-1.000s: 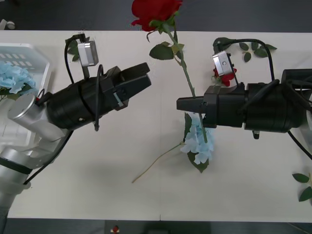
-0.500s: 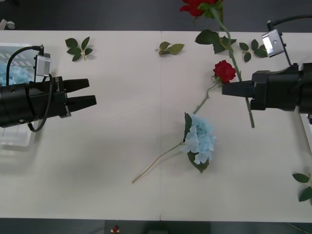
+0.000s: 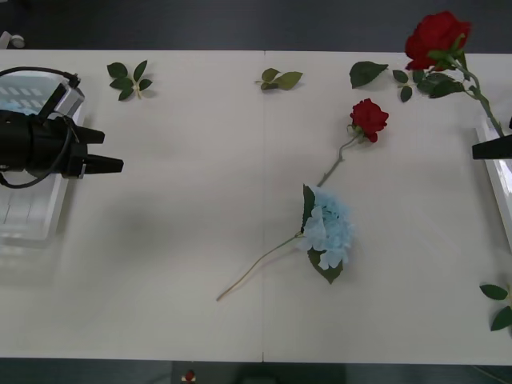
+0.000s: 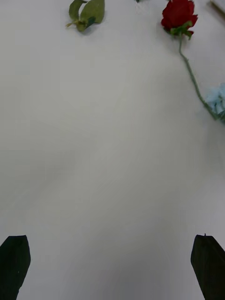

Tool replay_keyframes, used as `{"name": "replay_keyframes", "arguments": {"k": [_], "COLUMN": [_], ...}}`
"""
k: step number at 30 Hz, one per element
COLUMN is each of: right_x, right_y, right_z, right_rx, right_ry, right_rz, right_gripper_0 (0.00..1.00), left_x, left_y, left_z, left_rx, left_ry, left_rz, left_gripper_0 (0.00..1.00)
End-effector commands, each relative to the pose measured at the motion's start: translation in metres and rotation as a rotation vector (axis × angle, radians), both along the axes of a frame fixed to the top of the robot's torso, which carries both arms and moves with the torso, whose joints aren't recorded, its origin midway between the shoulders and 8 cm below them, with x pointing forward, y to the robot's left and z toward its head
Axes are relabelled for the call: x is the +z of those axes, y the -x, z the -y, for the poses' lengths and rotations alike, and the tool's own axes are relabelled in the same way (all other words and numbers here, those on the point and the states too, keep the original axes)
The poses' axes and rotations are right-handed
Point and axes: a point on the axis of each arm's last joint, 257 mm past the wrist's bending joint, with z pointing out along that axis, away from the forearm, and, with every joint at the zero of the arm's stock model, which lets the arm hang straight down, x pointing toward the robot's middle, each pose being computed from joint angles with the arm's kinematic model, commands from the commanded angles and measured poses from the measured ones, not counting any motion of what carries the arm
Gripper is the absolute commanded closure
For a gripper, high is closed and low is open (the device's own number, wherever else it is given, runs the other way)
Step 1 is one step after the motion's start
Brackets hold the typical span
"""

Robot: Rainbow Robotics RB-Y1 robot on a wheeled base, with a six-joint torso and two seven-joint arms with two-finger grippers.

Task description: Put the red flowers into the right box and the blue flowers into the left box

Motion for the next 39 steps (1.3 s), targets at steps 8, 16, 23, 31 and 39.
{"name": "replay_keyframes", "arguments": {"k": [8, 16, 23, 31, 39], "right_x": [-0.025, -0.052, -0.082, -0.104, -0.112], "right_y": [-0.017, -0.022, -0.009, -0.008, -0.010], "right_z": [0.150, 0.233, 0.279, 0.309, 0.316], "right_rx": [-0.263, -0.348, -0.368, -0.415, -0.462], "right_ry": [0.232, 0.370, 0.466, 0.567, 0.557], "right_rz": [-0.043, 0.044, 0.064, 0.114, 0.135], "right_gripper_0": [1.00, 1.00, 1.00, 1.00, 1.00], "left_x": [-0.004, -0.014, -0.018, -0.025, -0.027], "left_y": [-0.019, -0.016, -0.006, 0.024, 0.044], "left_z": [-0.007, 0.033, 0.061, 0.083, 0.111], "left_rx": [0.080, 0.036, -0.049, -0.130, -0.132], "left_ry": [-0.119, -0.046, 0.029, 0.043, 0.082], "left_rz": [-0.011, -0.021, 0.037, 0.121, 0.180], "left_gripper_0": [0.00, 0.00, 0.00, 0.00, 0.00]}}
